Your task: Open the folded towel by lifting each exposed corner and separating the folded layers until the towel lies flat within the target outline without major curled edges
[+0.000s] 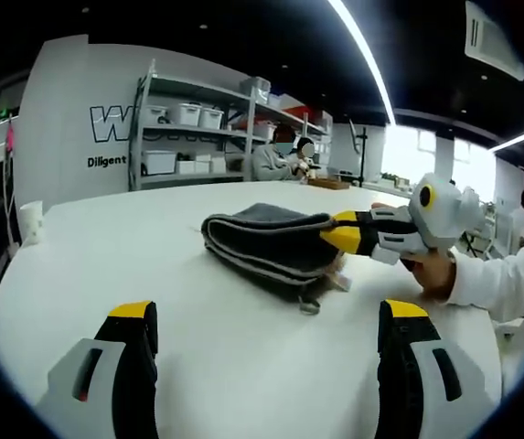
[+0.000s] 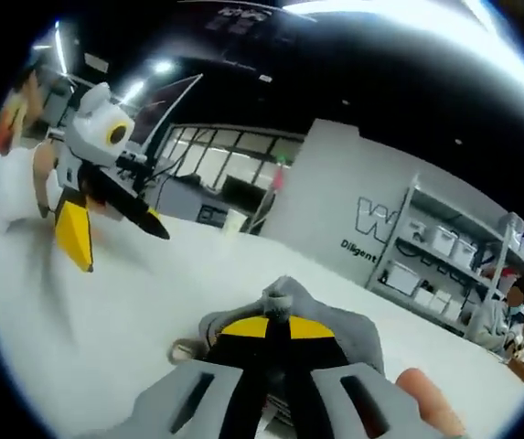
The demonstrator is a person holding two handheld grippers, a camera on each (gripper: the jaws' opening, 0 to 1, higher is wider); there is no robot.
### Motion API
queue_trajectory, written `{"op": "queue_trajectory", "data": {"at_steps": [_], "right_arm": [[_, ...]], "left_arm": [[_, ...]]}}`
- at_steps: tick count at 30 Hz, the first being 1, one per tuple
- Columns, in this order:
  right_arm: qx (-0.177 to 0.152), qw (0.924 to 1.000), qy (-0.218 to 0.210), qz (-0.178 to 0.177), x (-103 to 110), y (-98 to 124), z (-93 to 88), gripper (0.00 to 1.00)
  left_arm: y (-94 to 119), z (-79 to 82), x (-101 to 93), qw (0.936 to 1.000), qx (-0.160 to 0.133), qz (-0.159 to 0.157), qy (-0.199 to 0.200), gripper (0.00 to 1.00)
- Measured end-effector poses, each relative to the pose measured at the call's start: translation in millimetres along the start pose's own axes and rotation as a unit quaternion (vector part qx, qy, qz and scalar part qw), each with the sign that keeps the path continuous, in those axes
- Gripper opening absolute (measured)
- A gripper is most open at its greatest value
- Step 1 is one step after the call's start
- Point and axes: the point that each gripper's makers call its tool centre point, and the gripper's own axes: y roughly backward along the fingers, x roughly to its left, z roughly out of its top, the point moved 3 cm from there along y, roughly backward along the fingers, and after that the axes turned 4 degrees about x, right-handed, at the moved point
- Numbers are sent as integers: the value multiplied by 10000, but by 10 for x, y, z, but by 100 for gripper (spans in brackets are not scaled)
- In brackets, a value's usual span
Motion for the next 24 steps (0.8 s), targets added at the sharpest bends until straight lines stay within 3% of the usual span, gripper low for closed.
{"op": "queue_trajectory", "data": {"at_steps": [11,24], "right_arm": [[-74,9993,-318,-161,-128,50,4,0],[-204,9949,-800,-572,-420,176,2,0]], "left_arm": [[-21,1,33,10000,38,3,14,100],[12,32,72,10000,-20,65,28,100]]}}
